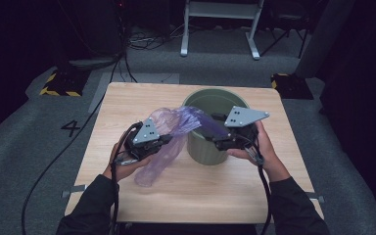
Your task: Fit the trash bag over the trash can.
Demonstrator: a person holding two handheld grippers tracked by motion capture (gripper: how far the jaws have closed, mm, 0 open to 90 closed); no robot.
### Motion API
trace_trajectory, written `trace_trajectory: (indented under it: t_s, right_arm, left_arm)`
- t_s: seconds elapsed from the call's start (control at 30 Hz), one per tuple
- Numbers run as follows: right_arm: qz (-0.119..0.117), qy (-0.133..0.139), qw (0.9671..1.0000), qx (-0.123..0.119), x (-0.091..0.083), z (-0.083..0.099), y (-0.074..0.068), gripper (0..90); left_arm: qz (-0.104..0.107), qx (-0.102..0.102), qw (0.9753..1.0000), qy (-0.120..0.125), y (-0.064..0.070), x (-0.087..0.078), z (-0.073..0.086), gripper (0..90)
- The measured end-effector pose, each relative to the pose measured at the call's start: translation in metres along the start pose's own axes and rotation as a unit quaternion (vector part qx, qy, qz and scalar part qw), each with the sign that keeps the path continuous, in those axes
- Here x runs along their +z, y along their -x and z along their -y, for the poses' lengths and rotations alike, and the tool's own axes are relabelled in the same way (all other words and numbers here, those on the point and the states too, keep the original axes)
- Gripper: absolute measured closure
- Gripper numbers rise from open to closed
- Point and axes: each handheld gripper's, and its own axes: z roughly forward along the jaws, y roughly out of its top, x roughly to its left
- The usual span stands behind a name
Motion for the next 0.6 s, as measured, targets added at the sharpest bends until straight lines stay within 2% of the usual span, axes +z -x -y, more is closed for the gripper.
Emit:
trace_trajectory:
  t_s: [0.1,0.17,0.27,0.37,0.4,0.47,0.53,0.6]
  right_arm:
    - [0.003,-0.004,0.9999,-0.015,0.007,-0.008,-0.008,38.1]
    - [0.009,-0.011,0.9996,-0.023,0.011,-0.011,-0.010,54.6]
    - [0.018,-0.025,0.9990,-0.032,0.016,-0.011,-0.010,74.6]
    - [0.022,-0.020,0.9992,-0.028,0.018,-0.009,-0.008,82.9]
    - [0.020,-0.012,0.9995,-0.022,0.018,-0.008,-0.006,90.0]
    - [0.025,-0.009,0.9995,-0.018,0.017,-0.007,-0.005,90.0]
    - [0.028,-0.007,0.9994,-0.017,0.016,-0.005,-0.004,90.0]
    - [0.030,-0.006,0.9994,-0.015,0.015,-0.004,-0.003,90.0]
  left_arm:
    - [0.001,0.011,0.9999,-0.001,0.003,-0.002,-0.002,89.7]
    - [0.004,0.011,0.9999,0.001,0.004,-0.003,-0.002,89.7]
    - [0.008,0.013,0.9999,0.005,0.005,-0.005,-0.003,89.6]
    - [0.008,0.013,0.9999,0.007,0.006,-0.006,-0.003,89.5]
    - [0.009,0.013,0.9998,0.009,0.006,-0.006,-0.004,87.3]
    - [0.011,0.008,0.9998,0.013,0.006,-0.007,-0.004,83.5]
    - [0.011,0.009,0.9998,0.011,0.006,-0.008,-0.005,83.4]
    - [0.006,0.009,0.9999,0.010,0.006,-0.008,-0.006,77.5]
